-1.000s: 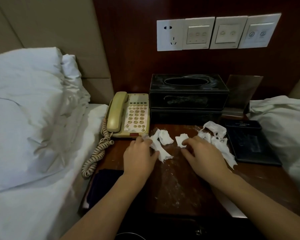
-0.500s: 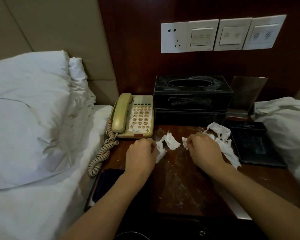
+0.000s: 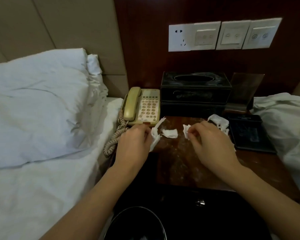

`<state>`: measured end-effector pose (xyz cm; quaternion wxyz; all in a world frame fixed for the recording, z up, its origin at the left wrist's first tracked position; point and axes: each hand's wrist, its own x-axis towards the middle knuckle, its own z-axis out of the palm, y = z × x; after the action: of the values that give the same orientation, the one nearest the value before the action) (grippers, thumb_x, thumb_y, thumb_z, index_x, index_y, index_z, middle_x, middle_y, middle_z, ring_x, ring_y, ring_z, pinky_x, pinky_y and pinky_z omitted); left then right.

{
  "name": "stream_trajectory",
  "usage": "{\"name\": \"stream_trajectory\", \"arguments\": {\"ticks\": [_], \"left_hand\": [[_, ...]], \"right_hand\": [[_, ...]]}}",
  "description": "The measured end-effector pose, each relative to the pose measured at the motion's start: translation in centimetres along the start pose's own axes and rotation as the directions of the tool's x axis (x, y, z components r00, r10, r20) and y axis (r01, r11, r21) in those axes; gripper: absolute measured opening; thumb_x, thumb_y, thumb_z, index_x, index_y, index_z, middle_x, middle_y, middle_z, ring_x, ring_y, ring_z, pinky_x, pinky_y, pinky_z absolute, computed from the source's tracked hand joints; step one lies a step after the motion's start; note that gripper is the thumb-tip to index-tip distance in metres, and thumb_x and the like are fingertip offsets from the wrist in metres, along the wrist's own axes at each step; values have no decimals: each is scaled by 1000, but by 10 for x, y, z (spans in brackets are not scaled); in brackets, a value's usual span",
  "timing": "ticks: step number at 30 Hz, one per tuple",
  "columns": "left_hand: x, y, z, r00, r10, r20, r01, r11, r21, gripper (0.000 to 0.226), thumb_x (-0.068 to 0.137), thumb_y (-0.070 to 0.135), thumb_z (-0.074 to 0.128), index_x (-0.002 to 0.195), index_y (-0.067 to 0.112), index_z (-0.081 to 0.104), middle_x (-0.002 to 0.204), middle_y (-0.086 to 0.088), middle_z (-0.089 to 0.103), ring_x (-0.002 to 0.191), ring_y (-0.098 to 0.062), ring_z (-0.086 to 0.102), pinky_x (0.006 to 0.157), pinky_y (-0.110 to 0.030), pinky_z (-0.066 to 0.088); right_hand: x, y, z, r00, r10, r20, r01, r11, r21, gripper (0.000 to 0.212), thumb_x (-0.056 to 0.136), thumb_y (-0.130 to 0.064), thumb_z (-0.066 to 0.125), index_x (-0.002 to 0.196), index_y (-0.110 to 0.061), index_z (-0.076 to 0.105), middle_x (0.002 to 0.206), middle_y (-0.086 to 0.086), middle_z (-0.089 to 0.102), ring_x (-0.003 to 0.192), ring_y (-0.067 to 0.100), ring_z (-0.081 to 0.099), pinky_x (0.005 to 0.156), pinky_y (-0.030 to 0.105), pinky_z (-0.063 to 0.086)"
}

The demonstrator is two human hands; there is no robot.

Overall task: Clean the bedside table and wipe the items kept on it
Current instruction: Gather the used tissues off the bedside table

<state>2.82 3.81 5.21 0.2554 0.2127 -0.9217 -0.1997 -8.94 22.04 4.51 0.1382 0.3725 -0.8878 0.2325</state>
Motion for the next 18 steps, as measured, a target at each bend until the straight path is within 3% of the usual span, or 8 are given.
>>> {"name": "stream_trajectory", "arguments": {"ticks": [3,6,10,14,18], "left_hand": [[-41,-8,-22,998,64,-19,-63,998,16,6,91,19,72,94,15,74,92,-2,71,81,-21,66,70,-42,53],[-102,-25,-33,984,94,151,-102,994,45,11,86,30,68,84,20,71,80,3,69,72,-15,64,62,-33,48],[-166,-61,-18,881,-62,469,-2,991,134,15,90,36,64,95,24,72,90,6,71,82,-14,67,65,-26,42],[-191,-107,13,797,-195,572,74,971,227,19,89,33,65,104,26,73,97,3,76,93,-19,70,73,-30,48],[-208,-134,44,761,-268,591,144,958,248,20,88,28,64,102,25,77,95,-4,78,92,-23,71,75,-32,51]], "right_hand": [[-35,-23,-9,998,-63,28,61,995,72,8,95,-30,59,97,-25,64,91,-11,56,85,9,55,65,27,47],[-75,-43,-3,989,-112,100,100,988,117,5,95,-32,59,97,-29,62,90,-15,54,84,4,51,63,22,45],[-121,-62,27,966,-142,216,101,977,190,8,96,-33,56,99,-29,62,92,-16,54,86,4,52,63,25,51],[-156,-71,69,918,-160,363,95,977,191,13,99,-33,52,105,-28,63,98,-14,55,90,5,54,69,24,51],[-178,-71,110,844,-140,517,73,986,148,19,101,-33,47,110,-28,62,106,-11,57,97,7,55,75,23,49]]}}
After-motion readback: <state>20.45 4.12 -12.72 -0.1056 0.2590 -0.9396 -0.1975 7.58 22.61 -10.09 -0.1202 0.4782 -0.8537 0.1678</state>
